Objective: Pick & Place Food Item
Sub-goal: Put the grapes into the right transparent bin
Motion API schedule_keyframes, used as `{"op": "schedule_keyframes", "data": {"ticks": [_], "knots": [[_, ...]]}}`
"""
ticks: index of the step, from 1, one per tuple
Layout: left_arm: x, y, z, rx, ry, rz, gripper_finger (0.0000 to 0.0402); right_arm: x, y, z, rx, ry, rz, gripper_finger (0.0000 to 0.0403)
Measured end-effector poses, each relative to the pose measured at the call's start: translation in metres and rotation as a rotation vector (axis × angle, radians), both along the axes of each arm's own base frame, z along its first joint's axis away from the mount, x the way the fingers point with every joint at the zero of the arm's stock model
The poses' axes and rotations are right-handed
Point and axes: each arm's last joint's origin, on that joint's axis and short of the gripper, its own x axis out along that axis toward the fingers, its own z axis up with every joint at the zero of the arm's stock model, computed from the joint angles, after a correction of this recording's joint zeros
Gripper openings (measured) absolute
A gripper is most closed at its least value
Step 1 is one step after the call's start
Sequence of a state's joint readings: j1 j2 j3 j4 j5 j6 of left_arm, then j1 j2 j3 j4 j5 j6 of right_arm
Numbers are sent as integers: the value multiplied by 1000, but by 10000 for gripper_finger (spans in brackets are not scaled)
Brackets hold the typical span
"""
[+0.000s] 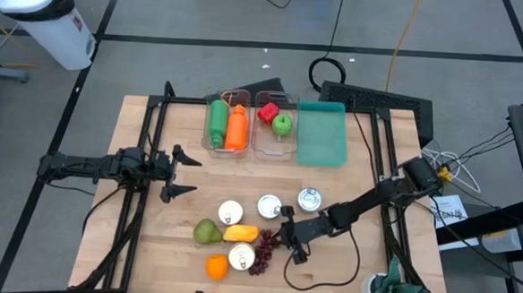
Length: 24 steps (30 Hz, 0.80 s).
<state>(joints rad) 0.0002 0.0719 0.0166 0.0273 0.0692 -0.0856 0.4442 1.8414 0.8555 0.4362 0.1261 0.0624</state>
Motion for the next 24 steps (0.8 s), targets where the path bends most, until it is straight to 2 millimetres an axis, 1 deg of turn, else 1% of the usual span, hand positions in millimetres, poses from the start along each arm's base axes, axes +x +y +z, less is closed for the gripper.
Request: {"op": "schedule_keyframes", "data": {"ticks": [4,8,14,20,24], "knots": [[0,0,0,0,0,0,399,-2,-1,13,14,-25,0,45],[0,0,0,0,0,0,399,-6,-2,32,26,-48,1,40],[0,0,0,0,0,0,399,-21,-9,59,16,-25,-2,38],[0,0,0,0,0,0,399,-34,-15,86,109,-39,-56,38],[0,0,0,0,0,0,399,-45,-19,97,83,-21,-85,38]]}}
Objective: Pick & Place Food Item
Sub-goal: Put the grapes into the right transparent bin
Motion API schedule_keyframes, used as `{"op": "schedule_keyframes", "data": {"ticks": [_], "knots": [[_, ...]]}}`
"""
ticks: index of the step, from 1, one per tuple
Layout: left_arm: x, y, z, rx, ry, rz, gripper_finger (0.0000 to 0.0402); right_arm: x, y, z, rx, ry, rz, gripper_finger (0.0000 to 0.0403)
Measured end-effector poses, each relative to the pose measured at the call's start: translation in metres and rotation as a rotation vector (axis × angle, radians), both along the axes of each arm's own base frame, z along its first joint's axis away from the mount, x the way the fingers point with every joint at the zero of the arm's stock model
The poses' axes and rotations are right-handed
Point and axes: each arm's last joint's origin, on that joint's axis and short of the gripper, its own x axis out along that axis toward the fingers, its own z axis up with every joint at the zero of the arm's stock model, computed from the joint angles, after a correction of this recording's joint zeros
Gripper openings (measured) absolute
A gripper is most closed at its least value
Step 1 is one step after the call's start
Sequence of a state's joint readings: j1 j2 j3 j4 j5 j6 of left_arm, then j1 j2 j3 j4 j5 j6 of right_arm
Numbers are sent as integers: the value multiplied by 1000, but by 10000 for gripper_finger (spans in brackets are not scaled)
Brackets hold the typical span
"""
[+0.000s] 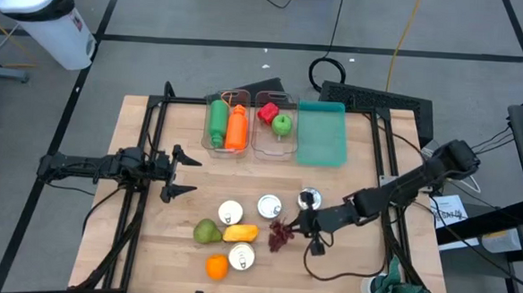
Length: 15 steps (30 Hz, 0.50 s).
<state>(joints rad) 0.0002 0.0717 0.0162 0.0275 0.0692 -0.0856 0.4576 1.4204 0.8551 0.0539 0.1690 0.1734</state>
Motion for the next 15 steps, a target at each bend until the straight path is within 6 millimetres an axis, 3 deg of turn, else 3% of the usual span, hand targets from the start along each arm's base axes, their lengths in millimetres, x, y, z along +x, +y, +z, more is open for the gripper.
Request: {"op": "schedule_keyframes", "data": {"ticks": [7,15], "knots": [[0,0,0,0,0,0,399,-16,-12,3,-144,43,-249,38],[0,0,0,0,0,0,399,-17,-13,5,-154,33,-271,38]]}}
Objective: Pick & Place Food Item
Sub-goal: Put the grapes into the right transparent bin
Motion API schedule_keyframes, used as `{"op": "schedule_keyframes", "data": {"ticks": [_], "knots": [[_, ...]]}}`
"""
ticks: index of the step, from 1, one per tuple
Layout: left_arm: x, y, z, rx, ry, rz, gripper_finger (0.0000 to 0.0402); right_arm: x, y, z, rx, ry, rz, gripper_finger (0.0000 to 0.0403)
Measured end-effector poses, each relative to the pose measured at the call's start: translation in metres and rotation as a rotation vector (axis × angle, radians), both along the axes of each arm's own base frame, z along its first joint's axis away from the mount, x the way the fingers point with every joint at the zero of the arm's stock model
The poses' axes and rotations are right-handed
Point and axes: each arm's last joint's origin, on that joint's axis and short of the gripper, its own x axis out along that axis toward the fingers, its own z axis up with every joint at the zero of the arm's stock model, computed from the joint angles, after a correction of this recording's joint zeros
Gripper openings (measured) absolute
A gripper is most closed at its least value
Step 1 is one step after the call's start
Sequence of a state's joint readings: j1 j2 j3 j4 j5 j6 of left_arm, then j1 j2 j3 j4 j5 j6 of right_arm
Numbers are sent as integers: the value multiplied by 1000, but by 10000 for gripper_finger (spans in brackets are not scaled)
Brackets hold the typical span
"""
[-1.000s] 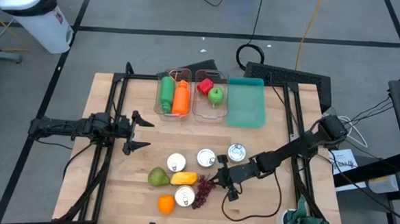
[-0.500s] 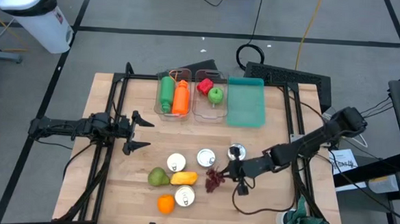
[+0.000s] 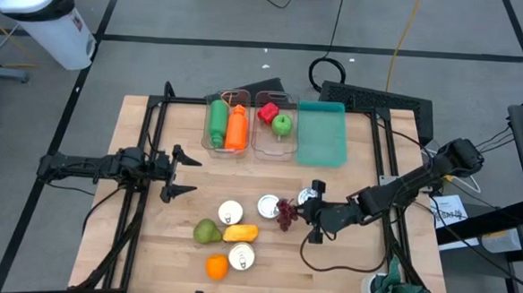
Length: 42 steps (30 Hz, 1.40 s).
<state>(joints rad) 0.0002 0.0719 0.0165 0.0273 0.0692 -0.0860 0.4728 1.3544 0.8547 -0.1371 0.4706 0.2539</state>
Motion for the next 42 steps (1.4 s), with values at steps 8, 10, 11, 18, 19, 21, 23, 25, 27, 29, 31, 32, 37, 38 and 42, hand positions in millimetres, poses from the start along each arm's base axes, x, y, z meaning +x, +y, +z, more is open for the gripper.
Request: {"op": "schedule_keyframes", "data": {"ticks": [8,10,11,18,19,21,23,25,27,29,31,32,37,38,42], "knots": [[0,0,0,0,-1,0,399,0,0,0,0,0,0,38],[0,0,0,0,0,0,399,0,0,0,0,0,0,38],[0,0,0,0,0,0,399,0,0,0,0,0,0,38],[0,0,0,0,0,0,399,0,0,0,0,-1,0,38],[0,0,0,0,0,0,399,0,0,0,0,-1,0,38],[0,0,0,0,0,0,399,0,0,0,-1,-1,0,38],[0,0,0,0,0,0,399,0,0,0,-2,-1,-1,38],[0,0,0,0,0,0,399,0,0,0,-3,-1,-2,38],[0,0,0,0,0,0,399,0,0,0,-4,-1,-2,38],[0,0,0,0,0,0,399,0,0,0,-5,0,-2,38],[0,0,0,0,0,0,399,0,0,0,-9,1,-4,38],[0,0,0,0,0,0,399,0,-1,0,-16,-2,-13,38],[0,0,0,0,0,0,399,-2,-4,-1,-77,0,-72,38],[0,0,0,0,0,0,399,-2,-4,-1,-86,-2,-82,38],[0,0,0,0,0,0,399,-2,-5,-1,-112,-15,-114,38]]}}
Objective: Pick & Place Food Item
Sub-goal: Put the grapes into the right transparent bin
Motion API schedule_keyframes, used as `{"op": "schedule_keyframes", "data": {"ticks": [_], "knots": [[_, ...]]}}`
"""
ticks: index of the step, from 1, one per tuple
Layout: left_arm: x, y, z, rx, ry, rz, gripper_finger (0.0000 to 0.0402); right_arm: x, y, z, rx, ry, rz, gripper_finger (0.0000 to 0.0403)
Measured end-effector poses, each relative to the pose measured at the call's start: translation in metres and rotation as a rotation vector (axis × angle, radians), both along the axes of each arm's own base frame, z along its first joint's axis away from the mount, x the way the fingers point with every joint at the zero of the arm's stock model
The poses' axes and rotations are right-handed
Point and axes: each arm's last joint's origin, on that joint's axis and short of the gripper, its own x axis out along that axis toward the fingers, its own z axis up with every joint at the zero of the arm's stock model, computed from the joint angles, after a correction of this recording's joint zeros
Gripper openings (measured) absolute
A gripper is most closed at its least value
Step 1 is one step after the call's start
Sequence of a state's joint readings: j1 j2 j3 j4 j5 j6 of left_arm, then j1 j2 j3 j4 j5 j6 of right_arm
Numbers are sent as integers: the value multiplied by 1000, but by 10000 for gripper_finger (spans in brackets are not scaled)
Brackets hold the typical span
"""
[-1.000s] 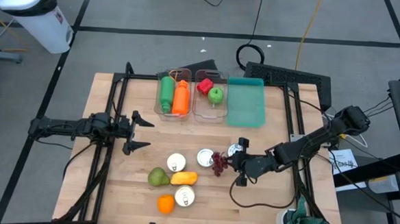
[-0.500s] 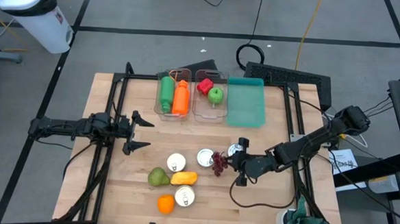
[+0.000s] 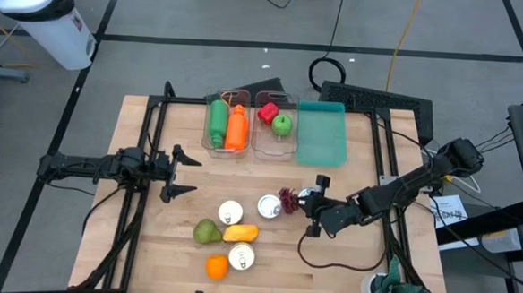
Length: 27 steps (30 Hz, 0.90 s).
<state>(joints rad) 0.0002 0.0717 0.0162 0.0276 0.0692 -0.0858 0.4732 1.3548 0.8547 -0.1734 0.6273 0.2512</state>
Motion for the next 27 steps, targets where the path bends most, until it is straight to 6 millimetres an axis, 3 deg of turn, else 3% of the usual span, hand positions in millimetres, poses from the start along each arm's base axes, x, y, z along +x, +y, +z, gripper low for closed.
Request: {"op": "schedule_keyframes", "data": {"ticks": [27], "knots": [[0,0,0,0,0,0,399,0,-8,4,-161,-134,-260,38]]}}
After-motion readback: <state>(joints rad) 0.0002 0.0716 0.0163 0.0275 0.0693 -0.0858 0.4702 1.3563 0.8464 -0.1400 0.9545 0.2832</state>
